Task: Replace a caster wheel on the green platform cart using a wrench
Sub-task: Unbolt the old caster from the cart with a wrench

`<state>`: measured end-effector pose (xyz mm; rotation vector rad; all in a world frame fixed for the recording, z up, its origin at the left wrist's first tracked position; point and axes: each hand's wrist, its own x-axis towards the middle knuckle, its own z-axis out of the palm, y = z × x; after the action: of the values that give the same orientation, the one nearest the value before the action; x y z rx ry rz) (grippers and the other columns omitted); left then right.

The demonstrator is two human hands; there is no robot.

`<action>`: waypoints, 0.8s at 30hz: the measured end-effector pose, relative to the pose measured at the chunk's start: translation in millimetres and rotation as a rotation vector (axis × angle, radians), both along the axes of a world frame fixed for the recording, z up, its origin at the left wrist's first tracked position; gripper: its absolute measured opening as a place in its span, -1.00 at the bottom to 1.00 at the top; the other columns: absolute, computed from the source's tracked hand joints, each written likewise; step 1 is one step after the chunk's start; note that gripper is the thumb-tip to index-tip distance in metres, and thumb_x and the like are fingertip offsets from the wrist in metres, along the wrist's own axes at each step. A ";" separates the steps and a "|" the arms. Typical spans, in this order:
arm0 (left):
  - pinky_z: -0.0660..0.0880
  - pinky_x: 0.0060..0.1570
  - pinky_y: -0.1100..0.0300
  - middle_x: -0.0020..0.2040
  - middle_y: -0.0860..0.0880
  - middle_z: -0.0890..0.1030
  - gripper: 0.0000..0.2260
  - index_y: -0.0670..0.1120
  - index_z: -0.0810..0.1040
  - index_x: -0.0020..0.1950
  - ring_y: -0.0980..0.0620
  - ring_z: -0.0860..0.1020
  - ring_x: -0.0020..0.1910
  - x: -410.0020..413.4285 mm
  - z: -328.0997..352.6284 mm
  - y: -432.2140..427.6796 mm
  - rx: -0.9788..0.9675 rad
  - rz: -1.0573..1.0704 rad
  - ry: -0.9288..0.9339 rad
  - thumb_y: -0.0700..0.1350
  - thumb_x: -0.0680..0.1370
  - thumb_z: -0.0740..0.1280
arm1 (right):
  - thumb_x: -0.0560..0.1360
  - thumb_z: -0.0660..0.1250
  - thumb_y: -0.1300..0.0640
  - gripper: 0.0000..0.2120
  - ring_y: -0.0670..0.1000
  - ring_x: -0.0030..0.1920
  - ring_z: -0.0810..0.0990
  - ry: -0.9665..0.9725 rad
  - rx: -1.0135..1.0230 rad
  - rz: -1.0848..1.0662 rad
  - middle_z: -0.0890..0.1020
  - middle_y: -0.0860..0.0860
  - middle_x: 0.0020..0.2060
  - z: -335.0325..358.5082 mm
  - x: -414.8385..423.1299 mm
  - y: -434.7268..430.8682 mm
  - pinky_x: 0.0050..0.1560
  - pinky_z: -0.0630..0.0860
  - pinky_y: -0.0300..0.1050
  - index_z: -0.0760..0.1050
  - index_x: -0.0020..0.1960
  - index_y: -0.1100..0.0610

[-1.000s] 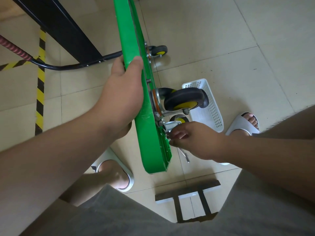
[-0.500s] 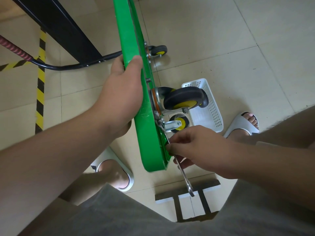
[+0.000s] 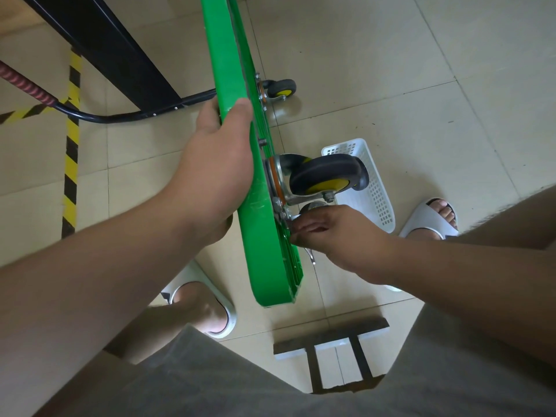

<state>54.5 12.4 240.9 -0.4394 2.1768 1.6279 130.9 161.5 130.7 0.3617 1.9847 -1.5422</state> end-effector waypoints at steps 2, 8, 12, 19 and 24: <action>0.68 -0.06 0.01 0.05 0.02 0.64 -0.77 0.21 0.44 0.35 -0.01 0.63 -0.08 -0.4 -0.2 -0.5 0.003 -0.002 -0.003 0.13 0.72 0.13 | 0.53 0.48 0.15 -0.84 -0.19 -0.04 0.70 0.002 -0.042 -0.034 0.76 -0.13 -0.05 -3.2 -3.2 0.1 -0.04 0.51 -0.47 0.71 0.10 0.04; 0.67 -0.18 0.12 -0.03 0.03 0.62 -0.78 0.19 0.46 0.33 0.00 0.62 -0.13 -1.2 0.2 -1.0 0.009 0.009 -0.004 0.13 0.72 0.14 | 0.53 0.48 0.15 -0.86 -0.23 -0.05 0.68 -0.001 -0.024 -0.035 0.75 -0.15 -0.06 -5.1 -5.5 -0.3 -0.06 0.47 -0.48 0.71 0.07 0.00; 0.67 -0.21 0.11 0.00 -0.02 0.62 -0.81 0.20 0.48 0.28 -0.01 0.61 -0.12 -1.0 0.4 -0.5 0.022 0.012 -0.014 0.12 0.72 0.15 | 0.52 0.49 0.08 -0.92 -0.20 -0.05 0.67 -0.007 0.065 0.018 0.73 -0.17 -0.07 -1.7 1.5 2.2 -0.13 0.48 -0.44 0.67 -0.03 -0.10; 0.66 -0.04 0.01 0.00 0.01 0.61 -0.77 0.18 0.48 0.33 -0.04 0.62 -0.08 -1.2 -1.7 -0.8 0.044 0.022 -0.011 0.10 0.70 0.16 | 0.50 0.52 0.08 -0.95 0.06 -0.10 0.75 -0.162 0.005 -0.052 0.75 0.03 -0.15 12.3 22.6 4.5 -0.01 0.71 0.03 0.71 -0.04 0.02; 0.60 -0.08 0.02 -0.06 -0.02 0.58 -0.77 0.14 0.50 0.32 -0.04 0.57 -0.12 0.5 -1.7 -0.4 0.072 0.025 -0.020 0.05 0.68 0.18 | 0.53 0.49 0.09 -0.89 0.14 -0.13 0.75 -0.210 -0.091 -0.077 0.74 0.14 -0.15 35.7 29.6 3.8 -0.15 0.71 -0.04 0.71 -0.06 0.13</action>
<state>55.0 12.0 239.2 -0.4622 2.0992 1.7016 160.5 165.2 166.3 0.5451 1.7520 -1.5666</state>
